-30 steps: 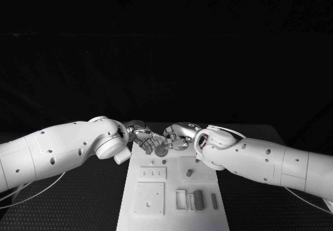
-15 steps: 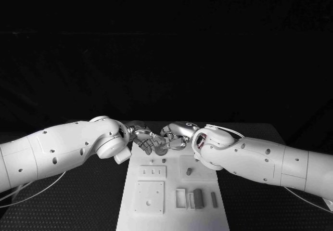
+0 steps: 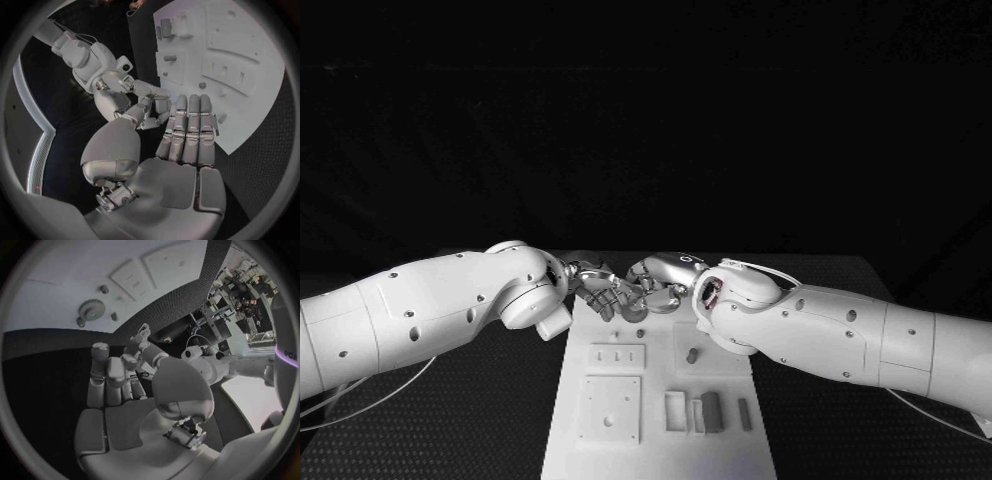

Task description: Assemble the parts on the task board

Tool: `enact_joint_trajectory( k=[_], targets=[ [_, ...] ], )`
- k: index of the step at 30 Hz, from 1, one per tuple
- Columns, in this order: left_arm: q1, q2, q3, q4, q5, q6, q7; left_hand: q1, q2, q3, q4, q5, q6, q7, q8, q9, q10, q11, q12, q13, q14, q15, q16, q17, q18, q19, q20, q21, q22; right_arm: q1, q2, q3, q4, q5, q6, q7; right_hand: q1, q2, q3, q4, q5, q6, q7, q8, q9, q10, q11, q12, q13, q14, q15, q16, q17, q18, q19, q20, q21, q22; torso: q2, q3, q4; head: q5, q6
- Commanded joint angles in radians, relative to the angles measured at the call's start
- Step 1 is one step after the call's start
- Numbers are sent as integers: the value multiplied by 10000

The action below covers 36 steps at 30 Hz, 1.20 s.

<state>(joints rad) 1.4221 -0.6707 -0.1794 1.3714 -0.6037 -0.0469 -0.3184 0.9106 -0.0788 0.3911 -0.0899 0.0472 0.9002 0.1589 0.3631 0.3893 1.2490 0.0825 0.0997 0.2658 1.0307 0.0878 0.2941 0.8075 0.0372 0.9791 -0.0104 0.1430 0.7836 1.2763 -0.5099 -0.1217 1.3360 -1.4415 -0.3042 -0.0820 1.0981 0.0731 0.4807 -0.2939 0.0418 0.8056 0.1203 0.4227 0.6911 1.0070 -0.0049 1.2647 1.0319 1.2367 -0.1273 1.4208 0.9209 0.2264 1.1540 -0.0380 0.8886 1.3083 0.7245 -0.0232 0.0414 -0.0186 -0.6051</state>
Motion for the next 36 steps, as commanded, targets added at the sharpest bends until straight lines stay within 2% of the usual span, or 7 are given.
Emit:
enact_joint_trajectory(
  k=[1, 7, 13, 26, 28, 30, 36],
  targets=[
    [-2, 7, 3, 17, 20, 79, 90, -5, 141, 27, -7, 46, -32, 0, -70, -15, -21, 48, -61, 14, -66, 6, -50, 19, 63, -62, -12, -69, 15, -1, 21, 7, 11, -165, -26, -49, 78, 9, 48, -4, 60, 1636, -411, 37, 899, -157, -251, -65, -15, -11, -83, 24, -12, 354, 13, -75, 53, 168, -10, -6, 12, -14, -11],
    [-4, 32, 3, 32, 102, 119, 139, 98, 300, 59, -74, 51, -5, -10, -72, -17, -17, 45, -80, 62, -59, -1, -76, 59, 65, -62, -13, -81, 40, -2, 71, 7, 7, -173, -29, -47, 77, 4, 57, -3, 60, 1642, -412, 26, 904, -149, -252, -70, -20, -4, -83, 23, -15, 354, 19, -78, 54, 167, -3, -6, -20, -13, -18],
    [-5, 54, 3, 22, 102, 146, 129, 260, 487, 90, -244, 58, 17, -12, -87, -25, -11, 44, -113, 125, -48, -6, -115, 113, 51, -63, -16, -99, 76, -6, 107, 7, 43, -173, -58, -53, 77, 1, 60, -3, 60, 1643, -412, 23, 906, -146, -253, -71, -22, -2, -84, 22, -16, 354, 20, -79, 54, 167, -6, -2, 1, -7, -23],
    [-93, 193, 3, -60, 330, 9, 184, 382, 704, 128, -431, 81, 38, -13, -106, -37, -4, 46, -150, 188, -29, -9, -161, 167, 37, -53, -20, -119, 114, -49, 199, 7, 88, -173, -18, -75, 74, -11, 85, -3, 60, 1658, -414, -1, 917, -127, -255, -81, -34, 12, -86, 17, -21, 354, 30, -84, 54, 163, -2, 2, -13, 19, -48],
    [-103, 214, 4, -81, 345, -5, 196, 403, 763, 147, -472, 130, 43, -14, -112, -41, -4, 46, -161, 202, -25, -8, -174, 178, 33, -52, -20, -126, 121, -50, 203, 7, 89, -173, -6, -80, 74, -12, 88, -3, 60, 1660, -415, -3, 919, -124, -255, -82, -35, 14, -86, 17, -22, 354, 32, -85, 54, 163, -2, 0, -12, 21, -55],
    [-108, 221, 4, -91, 387, -29, 202, 388, 824, 180, -543, 349, 62, -15, -124, -50, 5, 47, -183, 237, -12, -8, -206, 207, 22, -45, -20, -144, 138, -51, 196, 7, 84, -174, 18, -82, 74, -15, 92, -3, 60, 1662, -415, -7, 921, -121, -255, -84, -37, 15, -86, 15, -23, 354, 33, -85, 54, 162, -2, -3, -9, 21, -49],
    [-108, 187, 4, -92, 448, -76, 224, 385, 930, 230, -660, 561, 91, -22, -131, -55, 22, 40, -205, 279, 14, -16, -237, 244, 16, -26, -27, -156, 165, -52, 197, 7, 37, -174, 78, -89, 72, -21, 101, -3, 59, 1667, -415, -16, 925, -115, -256, -88, -42, 19, -87, 13, -25, 354, 36, -87, 53, 161, -11, -7, -6, 19, -50]
  ],
)
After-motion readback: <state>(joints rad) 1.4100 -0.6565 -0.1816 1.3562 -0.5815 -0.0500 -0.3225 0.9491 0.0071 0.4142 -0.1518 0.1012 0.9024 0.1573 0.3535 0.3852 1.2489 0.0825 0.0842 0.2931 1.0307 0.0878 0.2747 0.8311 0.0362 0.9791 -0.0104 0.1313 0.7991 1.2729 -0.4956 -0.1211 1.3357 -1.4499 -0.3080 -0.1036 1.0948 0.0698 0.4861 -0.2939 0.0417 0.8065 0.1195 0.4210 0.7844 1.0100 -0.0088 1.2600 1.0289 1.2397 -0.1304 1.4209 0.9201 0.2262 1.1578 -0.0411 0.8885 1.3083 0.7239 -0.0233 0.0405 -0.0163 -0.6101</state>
